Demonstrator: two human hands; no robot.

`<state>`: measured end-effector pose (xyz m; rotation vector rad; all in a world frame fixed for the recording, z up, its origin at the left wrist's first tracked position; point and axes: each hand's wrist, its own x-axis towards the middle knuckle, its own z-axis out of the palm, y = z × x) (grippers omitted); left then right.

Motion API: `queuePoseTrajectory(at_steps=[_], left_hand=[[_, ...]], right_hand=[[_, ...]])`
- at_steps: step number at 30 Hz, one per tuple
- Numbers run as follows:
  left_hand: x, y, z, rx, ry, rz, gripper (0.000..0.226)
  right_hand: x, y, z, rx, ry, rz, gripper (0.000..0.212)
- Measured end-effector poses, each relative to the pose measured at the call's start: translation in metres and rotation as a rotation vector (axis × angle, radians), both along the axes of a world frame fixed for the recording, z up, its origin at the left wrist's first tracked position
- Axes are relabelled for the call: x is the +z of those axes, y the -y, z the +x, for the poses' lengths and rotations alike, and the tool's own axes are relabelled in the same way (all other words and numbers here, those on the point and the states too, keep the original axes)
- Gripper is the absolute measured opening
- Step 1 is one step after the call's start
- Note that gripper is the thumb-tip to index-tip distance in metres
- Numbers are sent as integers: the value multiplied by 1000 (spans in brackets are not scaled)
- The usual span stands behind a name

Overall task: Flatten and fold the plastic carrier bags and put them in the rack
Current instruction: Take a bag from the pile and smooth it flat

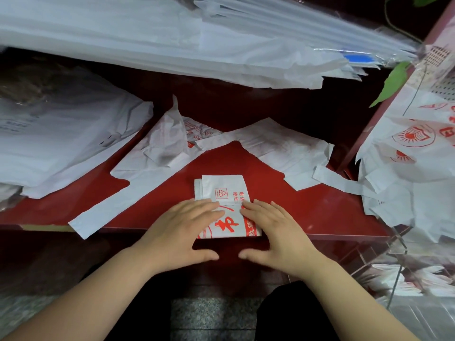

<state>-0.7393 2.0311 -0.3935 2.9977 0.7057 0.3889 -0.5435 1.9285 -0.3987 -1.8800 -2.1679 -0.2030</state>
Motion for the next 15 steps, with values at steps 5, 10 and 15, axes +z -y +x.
queuePoseTrajectory(at_steps=[5,10,15], left_hand=[[-15,16,-12,67,459,-236,47],[1,17,-2,358,735,-649,38],[14,8,14,544,700,-637,55]], right_hand=[[2,9,-4,10,-301,106,39],[13,-1,-16,-184,-651,95,8],[18,-23,-26,-440,-801,63,14]])
